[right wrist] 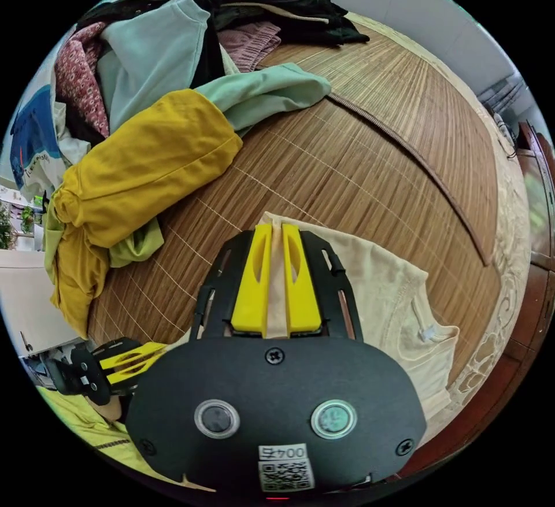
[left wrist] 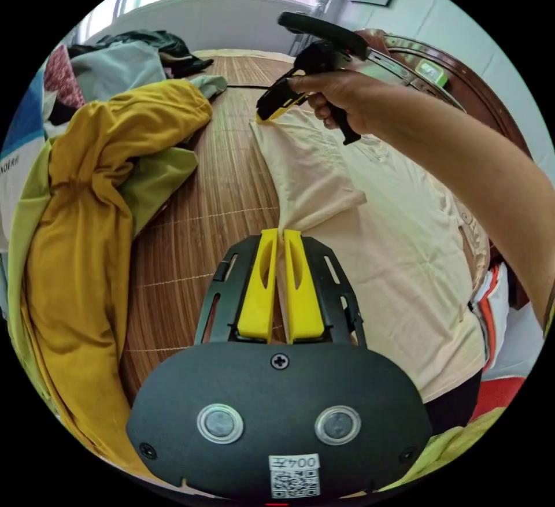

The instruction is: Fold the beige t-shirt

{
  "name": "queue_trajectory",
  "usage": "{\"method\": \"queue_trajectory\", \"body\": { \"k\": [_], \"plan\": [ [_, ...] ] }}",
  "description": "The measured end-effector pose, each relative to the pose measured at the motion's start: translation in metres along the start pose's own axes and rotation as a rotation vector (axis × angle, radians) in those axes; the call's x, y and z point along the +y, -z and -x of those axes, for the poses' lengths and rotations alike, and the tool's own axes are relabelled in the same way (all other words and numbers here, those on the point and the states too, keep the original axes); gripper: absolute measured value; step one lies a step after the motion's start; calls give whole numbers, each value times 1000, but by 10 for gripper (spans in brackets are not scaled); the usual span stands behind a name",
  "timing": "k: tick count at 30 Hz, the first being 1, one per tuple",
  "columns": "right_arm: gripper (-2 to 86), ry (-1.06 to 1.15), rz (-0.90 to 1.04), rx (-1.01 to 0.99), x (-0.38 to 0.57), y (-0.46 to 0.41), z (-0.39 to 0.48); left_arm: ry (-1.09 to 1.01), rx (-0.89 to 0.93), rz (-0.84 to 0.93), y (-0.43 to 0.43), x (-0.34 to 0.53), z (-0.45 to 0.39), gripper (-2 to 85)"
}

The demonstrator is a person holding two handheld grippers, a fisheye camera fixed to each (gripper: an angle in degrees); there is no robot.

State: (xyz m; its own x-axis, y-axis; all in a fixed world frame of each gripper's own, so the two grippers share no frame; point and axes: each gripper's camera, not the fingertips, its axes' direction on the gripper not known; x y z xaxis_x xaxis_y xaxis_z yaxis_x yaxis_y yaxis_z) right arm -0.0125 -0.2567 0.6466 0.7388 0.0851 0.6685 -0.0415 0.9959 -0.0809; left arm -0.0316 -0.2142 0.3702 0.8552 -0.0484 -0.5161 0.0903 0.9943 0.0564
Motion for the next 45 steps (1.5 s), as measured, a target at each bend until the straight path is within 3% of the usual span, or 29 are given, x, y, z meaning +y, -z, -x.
{"method": "queue_trajectory", "body": {
  "k": [7, 12, 14, 18, 21, 25, 29, 33, 38, 45],
  "plan": [
    [89, -42, -224, -158, 52, 106, -19, -111, 72, 1, 37, -10, 34, 58],
    [54, 9, -291, -157, 158, 160, -1, -96, 222, -307, 74, -6, 50, 19],
    [52, 7, -271, -116, 197, 166, 12, -153, 192, -259, 59, -15, 28, 11],
    [56, 8, -138, -81, 218, 153, 24, -280, -157, 57, -8, -31, -20, 5],
    [54, -71, -204, -111, 226, 200, 12, -272, -160, 30, -1, -32, -14, 3],
    [58, -214, -372, -145, 286, 296, -48, -224, -75, -89, 30, -32, 14, 2],
    [84, -511, -390, -21, 396, 356, -164, -139, 244, -243, 59, -31, 57, 2],
    [87, -781, -390, 81, 494, 406, -265, -33, 448, -212, 33, -34, 81, 2],
    [91, -981, -426, -52, 559, 455, -362, -87, 323, -87, 5, -44, 58, 2],
    [99, -1027, -398, -102, 552, 486, -407, -177, 165, 52, -34, -54, 30, 2]
  ]
}}
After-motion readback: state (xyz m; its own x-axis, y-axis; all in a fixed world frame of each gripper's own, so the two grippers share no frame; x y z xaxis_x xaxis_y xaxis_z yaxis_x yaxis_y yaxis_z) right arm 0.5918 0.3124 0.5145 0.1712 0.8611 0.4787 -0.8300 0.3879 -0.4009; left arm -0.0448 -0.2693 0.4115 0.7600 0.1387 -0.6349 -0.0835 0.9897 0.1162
